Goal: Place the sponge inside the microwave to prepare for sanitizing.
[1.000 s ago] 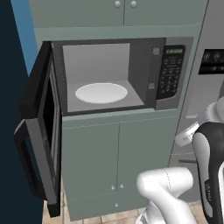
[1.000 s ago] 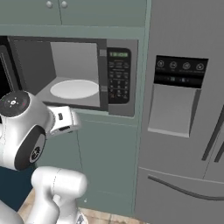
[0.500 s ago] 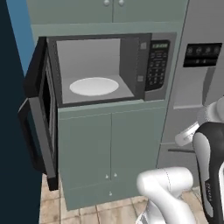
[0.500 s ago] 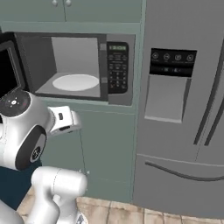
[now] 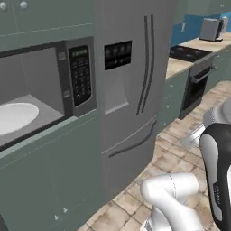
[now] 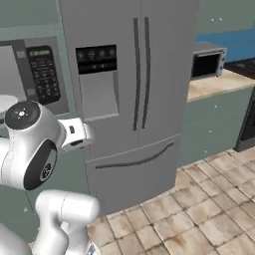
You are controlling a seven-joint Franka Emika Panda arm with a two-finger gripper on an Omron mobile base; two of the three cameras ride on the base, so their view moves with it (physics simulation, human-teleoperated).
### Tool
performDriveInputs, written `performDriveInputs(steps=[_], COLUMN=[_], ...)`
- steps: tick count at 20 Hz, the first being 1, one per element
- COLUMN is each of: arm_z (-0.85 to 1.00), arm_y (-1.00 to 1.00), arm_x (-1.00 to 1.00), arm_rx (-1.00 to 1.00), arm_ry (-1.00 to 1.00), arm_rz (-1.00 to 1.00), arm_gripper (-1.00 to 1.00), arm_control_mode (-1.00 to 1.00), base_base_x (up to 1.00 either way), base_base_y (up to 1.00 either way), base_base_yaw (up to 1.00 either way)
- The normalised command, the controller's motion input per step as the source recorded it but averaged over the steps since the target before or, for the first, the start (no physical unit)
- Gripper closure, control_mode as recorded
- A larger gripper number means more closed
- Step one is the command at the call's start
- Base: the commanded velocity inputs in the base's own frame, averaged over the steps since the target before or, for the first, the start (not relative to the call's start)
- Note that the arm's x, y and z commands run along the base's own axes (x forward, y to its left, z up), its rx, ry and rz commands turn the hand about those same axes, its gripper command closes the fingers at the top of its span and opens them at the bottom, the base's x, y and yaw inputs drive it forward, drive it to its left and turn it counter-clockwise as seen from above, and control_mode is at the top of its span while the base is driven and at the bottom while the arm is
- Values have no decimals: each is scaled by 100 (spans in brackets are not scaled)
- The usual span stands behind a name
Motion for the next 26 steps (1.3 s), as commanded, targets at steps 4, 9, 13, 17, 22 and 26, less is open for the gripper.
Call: performDriveInputs(steps=[4, 9, 13, 17, 22, 26], arm_z=[0, 0, 0, 0, 0, 0], arm_y=[0, 0, 0, 0, 0, 0], arm_x=[0, 0, 0, 0, 0, 0], arm_rx=[0, 0, 0, 0, 0, 0], arm_ry=[0, 0, 0, 0, 0, 0], arm_rz=[0, 0, 0, 0, 0, 0], arm_gripper=[-100, -100, -100, -100, -100, -100], arm_control_mode=[100, 100, 100, 100, 100, 100], base_base_x=[0, 1, 29, 70, 89, 91], base_base_y=[0, 1, 5, 0, 0, 0], base_base_yaw=[-85, -73, -36, -9, -4, -2])
